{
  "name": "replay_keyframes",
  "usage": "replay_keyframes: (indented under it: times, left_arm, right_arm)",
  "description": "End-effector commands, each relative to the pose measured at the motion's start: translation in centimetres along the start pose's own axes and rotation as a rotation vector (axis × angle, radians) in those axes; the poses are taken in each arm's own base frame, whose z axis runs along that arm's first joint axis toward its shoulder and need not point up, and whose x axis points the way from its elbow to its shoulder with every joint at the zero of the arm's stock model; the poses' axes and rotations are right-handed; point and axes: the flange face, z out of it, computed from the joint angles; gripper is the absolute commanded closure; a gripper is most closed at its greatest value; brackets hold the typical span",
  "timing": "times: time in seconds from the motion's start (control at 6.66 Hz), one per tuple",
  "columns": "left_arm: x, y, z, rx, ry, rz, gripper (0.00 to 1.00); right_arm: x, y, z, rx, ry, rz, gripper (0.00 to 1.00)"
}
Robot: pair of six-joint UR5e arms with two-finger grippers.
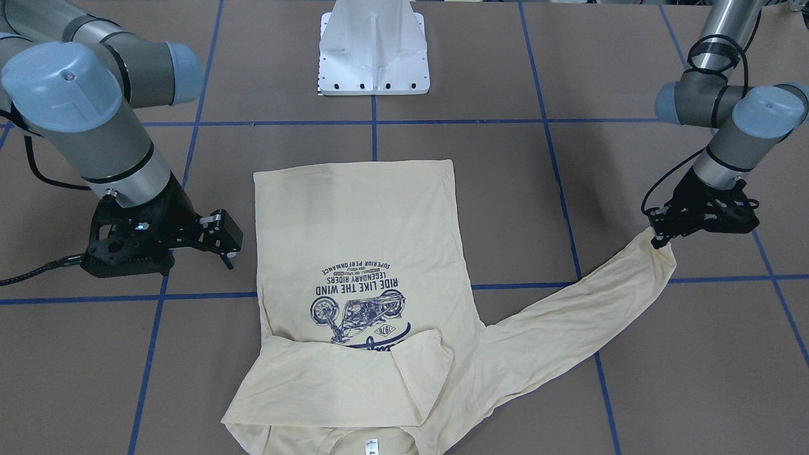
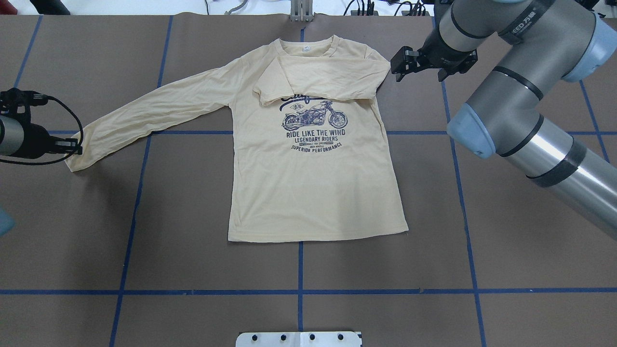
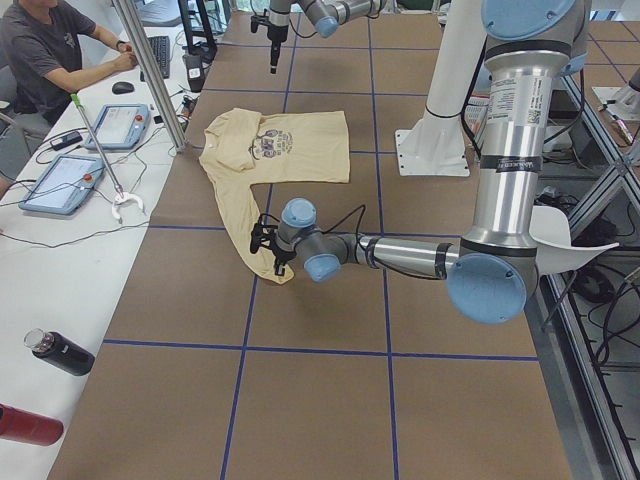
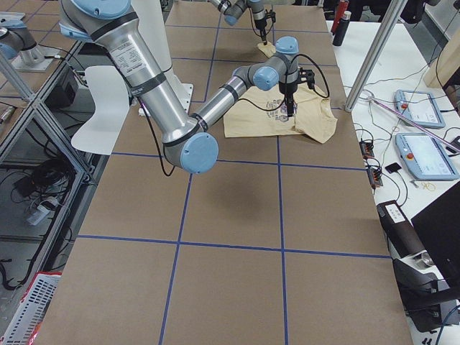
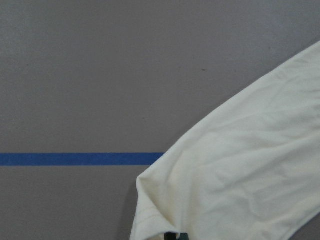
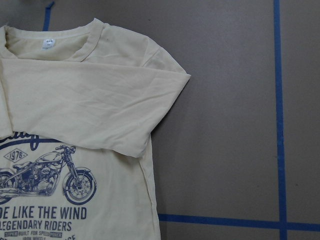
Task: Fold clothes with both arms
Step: 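Raise the right gripper away while the left gripper grasps the other cuff, then lift the second sleeve with the left gripper and carry it over the chest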
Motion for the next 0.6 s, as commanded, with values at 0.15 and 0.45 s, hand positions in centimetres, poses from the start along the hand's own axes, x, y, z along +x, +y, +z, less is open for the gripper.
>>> replay_keyframes:
  times: [0.15,0.45]
  left_arm:
    - [6.0,-8.7,-7.6,0.021,0.188,-0.071,1.0]
    - [15.3,-14.8,-10.5,0.043,0.249,-0.18,1.0]
  right_arm:
    - [9.4,-0.4,-1.7,-0.039,0.004,-0.036,0.0]
    - [16.2,-0.4,-2.5,-0.065,0.008,-0.063,0.0]
